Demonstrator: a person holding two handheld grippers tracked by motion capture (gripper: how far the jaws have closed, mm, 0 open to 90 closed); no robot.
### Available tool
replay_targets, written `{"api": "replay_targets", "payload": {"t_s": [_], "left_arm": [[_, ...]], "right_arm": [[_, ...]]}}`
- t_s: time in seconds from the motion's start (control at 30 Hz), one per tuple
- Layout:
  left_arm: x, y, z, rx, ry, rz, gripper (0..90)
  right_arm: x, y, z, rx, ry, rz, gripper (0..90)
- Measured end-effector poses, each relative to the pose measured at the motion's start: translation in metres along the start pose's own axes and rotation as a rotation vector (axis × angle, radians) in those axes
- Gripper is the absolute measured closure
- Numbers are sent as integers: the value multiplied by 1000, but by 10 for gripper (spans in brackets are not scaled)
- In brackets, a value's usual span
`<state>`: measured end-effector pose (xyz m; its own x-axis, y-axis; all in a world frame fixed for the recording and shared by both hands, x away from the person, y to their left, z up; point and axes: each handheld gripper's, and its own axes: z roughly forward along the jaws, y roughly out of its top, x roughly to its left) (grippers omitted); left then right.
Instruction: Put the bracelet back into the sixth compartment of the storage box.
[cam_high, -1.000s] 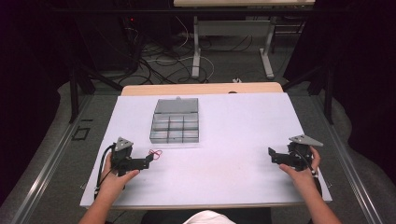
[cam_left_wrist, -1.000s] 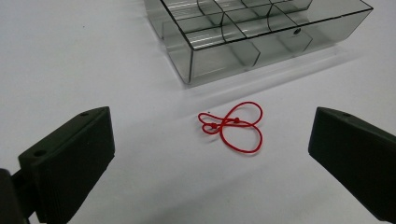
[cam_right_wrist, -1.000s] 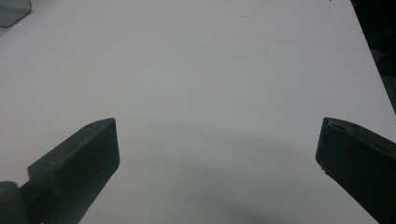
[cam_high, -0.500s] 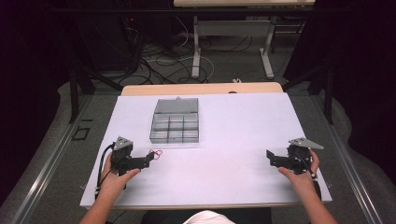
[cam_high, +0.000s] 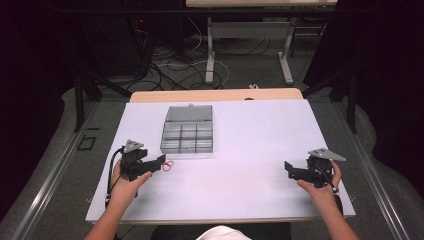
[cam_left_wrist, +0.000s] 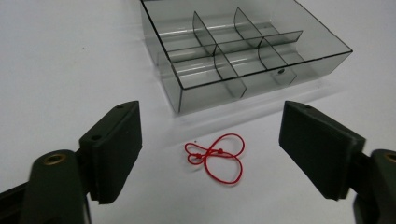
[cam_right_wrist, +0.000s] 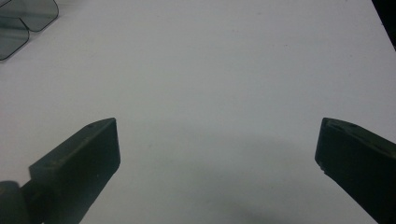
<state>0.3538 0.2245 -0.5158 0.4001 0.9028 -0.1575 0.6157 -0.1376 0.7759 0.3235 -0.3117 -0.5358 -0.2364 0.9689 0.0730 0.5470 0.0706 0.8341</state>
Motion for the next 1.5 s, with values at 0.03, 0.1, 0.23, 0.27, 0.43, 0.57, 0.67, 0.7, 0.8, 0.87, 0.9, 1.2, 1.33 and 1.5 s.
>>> {"api": "replay_targets", "payload": {"t_s": [0.03, 0.1, 0.23, 0.27, 0.43, 0.57, 0.67, 0.7, 0.8, 0.87, 0.9, 1.2, 1.33, 1.5], "left_arm": [[0, 2, -1, 10, -6, 1, 253], [-1, 4, 1, -8, -2, -10, 280], [-3, 11, 3, -5, -3, -34, 337], [-3, 11, 3, -5, -3, -34, 347], [-4, 16, 6, 1, -8, -46, 363], [-5, 19, 10, 1, -4, -47, 391], [-6, 22, 11, 8, 39, -52, 404], [-6, 22, 11, 8, 39, -52, 404], [-7, 24, 14, -4, 50, -74, 404], [-6, 26, 16, 3, 54, -82, 404], [-6, 26, 16, 3, 54, -82, 405], [-4, 30, 21, 48, 36, -148, 402], [-2, 30, 22, 98, 17, -185, 402], [2, 28, 25, 123, -13, -231, 403]], "right_arm": [[1, 0, 0, 6, 8, 2, 0], [1, 0, -1, 4, 3, -5, 0], [0, 0, -1, -1, -1, -3, 1], [0, 0, -1, 3, 5, -3, 2], [0, 0, -1, 3, 3, 5, 5], [0, 0, -1, 4, 3, 8, 6], [0, 0, -1, 4, 5, 9, 8], [0, 0, -1, 4, 5, 9, 8], [0, 0, -1, 5, 8, 14, 9], [0, -1, -1, 7, 7, 16, 11], [-1, -1, 0, 8, 4, 7, 11], [-1, -1, 2, -9, -5, 15, 14], [-1, -1, 1, 12, 8, 16, 15], [-2, -1, 1, 11, 10, 13, 15]]}}
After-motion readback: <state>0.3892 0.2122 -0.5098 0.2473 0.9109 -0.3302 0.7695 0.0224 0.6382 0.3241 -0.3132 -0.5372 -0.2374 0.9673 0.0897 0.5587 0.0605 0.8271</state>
